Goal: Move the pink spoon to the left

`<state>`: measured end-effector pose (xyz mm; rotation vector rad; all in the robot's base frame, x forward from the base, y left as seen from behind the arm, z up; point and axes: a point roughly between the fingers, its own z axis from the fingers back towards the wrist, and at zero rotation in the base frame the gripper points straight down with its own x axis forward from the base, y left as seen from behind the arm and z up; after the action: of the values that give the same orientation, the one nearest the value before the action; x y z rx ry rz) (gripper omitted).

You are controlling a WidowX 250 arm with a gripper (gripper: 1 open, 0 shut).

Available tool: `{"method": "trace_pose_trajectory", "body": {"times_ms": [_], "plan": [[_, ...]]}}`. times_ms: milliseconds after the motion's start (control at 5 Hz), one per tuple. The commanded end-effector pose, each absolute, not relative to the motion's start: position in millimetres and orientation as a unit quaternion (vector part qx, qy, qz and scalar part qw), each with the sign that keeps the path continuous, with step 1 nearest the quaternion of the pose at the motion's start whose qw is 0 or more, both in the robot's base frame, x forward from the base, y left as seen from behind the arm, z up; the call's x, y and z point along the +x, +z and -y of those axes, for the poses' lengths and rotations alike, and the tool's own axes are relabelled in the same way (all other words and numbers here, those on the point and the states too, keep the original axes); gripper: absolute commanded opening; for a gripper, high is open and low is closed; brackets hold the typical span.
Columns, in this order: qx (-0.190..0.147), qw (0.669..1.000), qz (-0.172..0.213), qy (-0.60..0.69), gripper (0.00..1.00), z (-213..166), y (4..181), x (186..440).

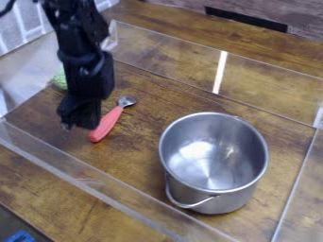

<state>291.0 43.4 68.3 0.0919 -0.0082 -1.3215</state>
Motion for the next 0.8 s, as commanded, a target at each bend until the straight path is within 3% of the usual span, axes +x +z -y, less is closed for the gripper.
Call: {"method": "trace_pose_trajectory", "body": {"times_ms": [0,200,400,600], "plan": [[0.075,0.785,0.003,-0.615,0.00,-43.6,119.3,308.1],[0.083,0.783,-0.023,-0.616,0.00,-35.7,151.7,316.9],[0.085,0.783,-0.014,-0.616,0.00,-34.8,142.1,311.2],[0.077,0.785,-0.005,-0.615,1.00,-29.2,142.4,313.3]]}}
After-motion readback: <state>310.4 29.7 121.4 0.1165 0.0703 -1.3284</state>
